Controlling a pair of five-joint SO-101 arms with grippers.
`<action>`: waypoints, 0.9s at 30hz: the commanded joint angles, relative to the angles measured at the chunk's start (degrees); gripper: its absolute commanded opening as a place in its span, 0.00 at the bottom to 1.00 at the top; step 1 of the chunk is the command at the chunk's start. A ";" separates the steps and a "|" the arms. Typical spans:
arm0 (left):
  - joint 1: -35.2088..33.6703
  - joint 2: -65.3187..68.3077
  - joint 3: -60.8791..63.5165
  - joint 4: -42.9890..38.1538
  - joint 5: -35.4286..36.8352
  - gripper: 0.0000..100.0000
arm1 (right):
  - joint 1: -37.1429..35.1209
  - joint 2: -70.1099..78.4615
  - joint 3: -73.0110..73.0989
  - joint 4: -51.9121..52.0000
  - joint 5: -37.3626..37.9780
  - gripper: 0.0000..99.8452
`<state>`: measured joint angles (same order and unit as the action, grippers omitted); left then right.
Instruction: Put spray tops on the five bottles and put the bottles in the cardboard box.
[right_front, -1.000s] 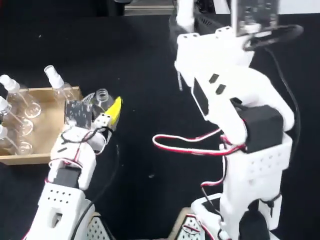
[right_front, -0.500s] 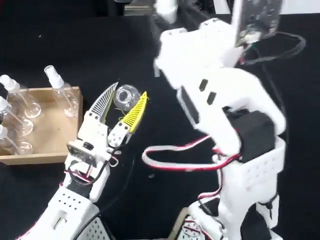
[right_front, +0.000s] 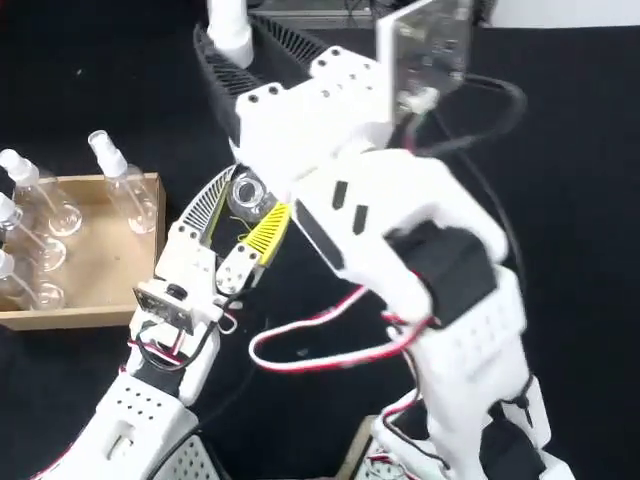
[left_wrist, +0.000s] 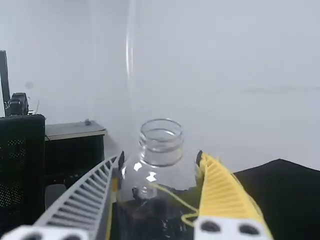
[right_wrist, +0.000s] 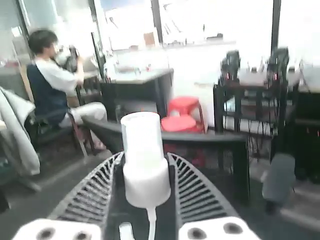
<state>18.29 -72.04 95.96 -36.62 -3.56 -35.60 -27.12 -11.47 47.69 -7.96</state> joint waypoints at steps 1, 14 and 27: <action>0.66 -0.26 1.63 -1.41 0.26 0.03 | -0.79 -3.21 1.27 -1.85 0.18 0.01; 0.66 -0.26 1.63 -1.41 0.26 0.03 | -1.23 -12.26 7.16 -1.05 2.99 0.01; 0.66 -0.26 1.63 -1.41 0.26 0.03 | -5.01 -12.97 11.82 -4.75 2.99 0.01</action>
<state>18.29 -72.04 95.96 -36.62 -3.56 -38.86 -38.11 0.48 43.47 -5.58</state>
